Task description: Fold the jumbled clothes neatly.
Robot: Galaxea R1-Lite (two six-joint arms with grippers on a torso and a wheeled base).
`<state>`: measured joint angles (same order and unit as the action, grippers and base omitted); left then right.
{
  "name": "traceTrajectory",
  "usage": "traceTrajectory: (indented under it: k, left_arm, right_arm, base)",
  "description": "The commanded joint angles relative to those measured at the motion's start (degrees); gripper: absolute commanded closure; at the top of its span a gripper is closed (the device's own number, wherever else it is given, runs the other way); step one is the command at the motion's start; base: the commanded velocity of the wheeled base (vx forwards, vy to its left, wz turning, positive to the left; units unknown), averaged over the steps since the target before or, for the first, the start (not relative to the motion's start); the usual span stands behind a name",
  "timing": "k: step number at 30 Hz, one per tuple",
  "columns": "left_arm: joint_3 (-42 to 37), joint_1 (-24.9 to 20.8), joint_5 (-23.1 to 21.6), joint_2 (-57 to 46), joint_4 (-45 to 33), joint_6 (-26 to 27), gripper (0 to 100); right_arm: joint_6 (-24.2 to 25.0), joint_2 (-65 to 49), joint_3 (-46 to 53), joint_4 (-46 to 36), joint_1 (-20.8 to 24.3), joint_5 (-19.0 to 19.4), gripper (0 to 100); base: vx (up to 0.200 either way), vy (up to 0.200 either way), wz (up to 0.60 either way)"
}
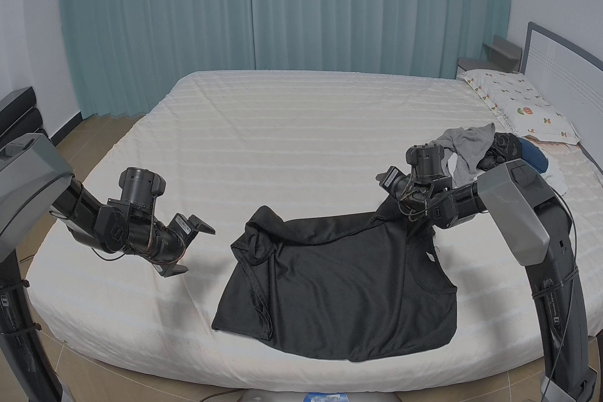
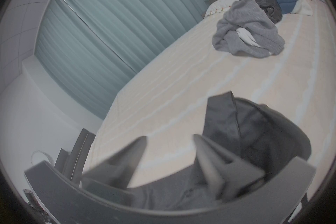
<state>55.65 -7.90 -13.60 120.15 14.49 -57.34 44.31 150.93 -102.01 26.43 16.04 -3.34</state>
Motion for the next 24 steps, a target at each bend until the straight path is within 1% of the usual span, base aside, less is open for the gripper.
traceTrajectory:
  k: [1,7,13,16,20,23,24]
  left_arm:
    - [-0.02,0.17,-0.02,0.26,0.01,-0.05,0]
    - [-0.28,0.17,-0.02,0.35,0.01,-0.05,0]
    - [-0.63,0.17,-0.11,0.35,0.18,0.04,0]
    - [-0.63,0.17,-0.19,0.26,0.18,-0.05,0]
    - [-0.54,0.17,-0.28,0.26,0.18,0.04,0]
    - [-0.72,0.17,-0.11,0.52,1.33,0.04,0]
    - [-0.72,0.17,-0.11,0.52,1.50,-0.05,0]
  right_arm:
    - [0.51,-7.76,10.52,-1.03,-1.01,4.31,0]
    - [0.51,-6.79,13.33,-2.87,-1.19,4.48,0]
    - [0.51,-3.45,12.27,-3.40,-1.10,4.31,0]
    - [0.60,-2.13,11.13,-3.49,-1.10,4.13,0]
    - [1.39,0.42,5.59,-3.40,-2.24,4.04,0]
    - [1.57,1.47,3.66,-3.84,-2.33,3.96,0]
    - [1.65,1.91,2.96,-3.84,-2.33,3.87,100]
  base:
    - [0.000,0.000,0.00]
    - [0.000,0.000,0.00]
    - [0.000,0.000,0.00]
    - [0.000,0.000,0.00]
    - [0.000,0.000,0.00]
    - [0.000,0.000,0.00]
    - [0.000,0.000,0.00]
